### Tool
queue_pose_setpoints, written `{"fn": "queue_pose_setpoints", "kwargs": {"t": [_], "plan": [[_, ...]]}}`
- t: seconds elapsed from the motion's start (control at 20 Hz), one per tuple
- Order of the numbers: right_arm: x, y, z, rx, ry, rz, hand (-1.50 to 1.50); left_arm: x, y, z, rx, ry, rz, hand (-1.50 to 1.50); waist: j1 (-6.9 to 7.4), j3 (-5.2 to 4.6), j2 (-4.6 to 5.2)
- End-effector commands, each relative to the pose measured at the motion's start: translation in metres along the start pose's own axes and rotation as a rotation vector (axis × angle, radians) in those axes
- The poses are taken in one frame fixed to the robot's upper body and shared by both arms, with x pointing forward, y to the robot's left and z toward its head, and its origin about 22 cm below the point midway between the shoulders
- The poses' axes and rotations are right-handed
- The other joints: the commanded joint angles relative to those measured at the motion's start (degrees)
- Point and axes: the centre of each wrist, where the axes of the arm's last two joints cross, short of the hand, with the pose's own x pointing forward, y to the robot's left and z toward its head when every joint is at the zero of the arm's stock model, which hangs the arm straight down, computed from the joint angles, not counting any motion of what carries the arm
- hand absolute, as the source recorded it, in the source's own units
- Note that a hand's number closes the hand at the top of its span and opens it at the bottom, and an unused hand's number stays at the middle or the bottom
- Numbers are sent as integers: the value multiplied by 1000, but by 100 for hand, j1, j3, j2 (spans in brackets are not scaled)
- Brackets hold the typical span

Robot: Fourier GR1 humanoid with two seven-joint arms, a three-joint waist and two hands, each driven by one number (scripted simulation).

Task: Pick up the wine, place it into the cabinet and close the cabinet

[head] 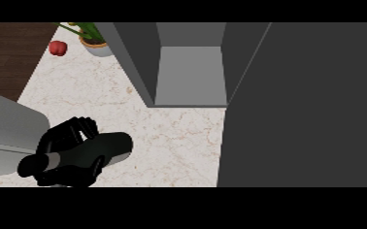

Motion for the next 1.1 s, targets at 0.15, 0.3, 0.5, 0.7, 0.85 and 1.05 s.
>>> {"fn": "queue_pose_setpoints", "kwargs": {"t": [0.15, 0.3, 0.5, 0.7, 0.85, 1.05], "plan": [[6, -5, 20, 35, -46, -46, -150, 45, -36, -1, -55, 9, 10, 150, -8, 1, 8], [20, 4, 31, 17, -39, -35, -150, 58, -60, -29, -65, 32, -3, 150, -53, -1, 5], [10, 1, 24, 28, -52, -53, -150, 65, -93, -39, -113, 67, 61, 150, -55, 0, 10], [-2, -9, 14, 20, -46, -45, -150, 81, -128, -55, -161, 11, 67, 150, -55, 0, 19], [13, -1, 18, 23, -30, -39, -150, 89, -145, -70, -151, 28, 100, 150, -71, -4, 17], [6, -10, 28, 44, -47, -42, -150, 100, -167, -84, -129, 36, 90, 150, -114, 2, 13]]}}
